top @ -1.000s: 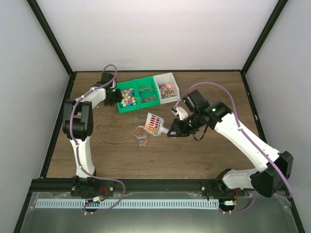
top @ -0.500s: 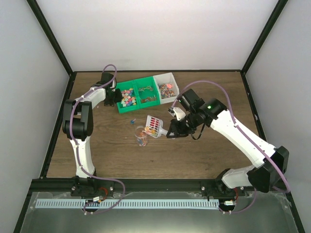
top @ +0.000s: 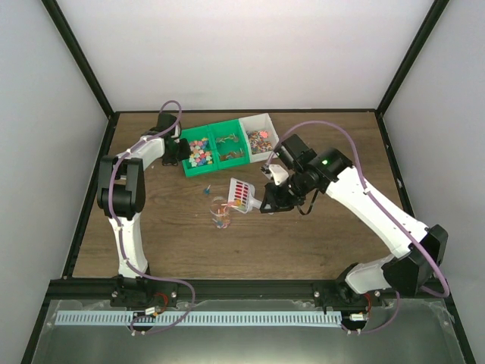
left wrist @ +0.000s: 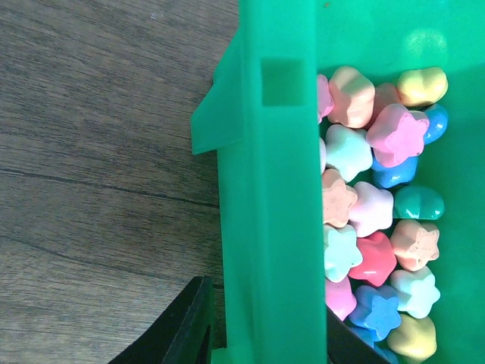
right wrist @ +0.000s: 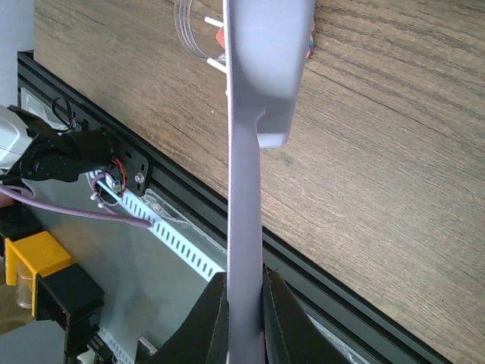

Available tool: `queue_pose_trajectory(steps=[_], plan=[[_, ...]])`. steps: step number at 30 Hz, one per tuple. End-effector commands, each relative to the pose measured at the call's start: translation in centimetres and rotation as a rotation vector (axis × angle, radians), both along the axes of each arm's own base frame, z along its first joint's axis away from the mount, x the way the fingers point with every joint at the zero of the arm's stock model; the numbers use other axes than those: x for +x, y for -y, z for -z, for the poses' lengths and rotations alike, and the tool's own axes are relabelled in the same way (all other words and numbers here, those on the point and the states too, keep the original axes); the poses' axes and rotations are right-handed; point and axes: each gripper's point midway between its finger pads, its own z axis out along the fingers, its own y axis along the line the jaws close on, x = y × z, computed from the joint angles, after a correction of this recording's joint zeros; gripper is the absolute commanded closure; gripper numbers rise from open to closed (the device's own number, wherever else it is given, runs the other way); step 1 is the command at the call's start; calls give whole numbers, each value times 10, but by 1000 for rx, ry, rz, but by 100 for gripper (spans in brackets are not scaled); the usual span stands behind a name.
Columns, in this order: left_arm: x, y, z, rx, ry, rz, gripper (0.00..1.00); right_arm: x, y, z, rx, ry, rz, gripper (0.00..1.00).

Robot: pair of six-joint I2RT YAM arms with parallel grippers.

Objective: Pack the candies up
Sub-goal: Place the fake candies in the packing bottle.

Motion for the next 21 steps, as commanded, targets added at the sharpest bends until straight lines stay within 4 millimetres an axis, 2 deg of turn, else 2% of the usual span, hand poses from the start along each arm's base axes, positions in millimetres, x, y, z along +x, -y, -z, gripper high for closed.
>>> queue_pose_trajectory(steps=[1, 21], plan=[[-2, -3, 12, -3, -23, -9, 74, -2, 0, -7, -38, 23, -25, 99], [-1, -8, 13, -17, -24, -19, 74, 7, -14, -19, -50, 52, -18, 99]])
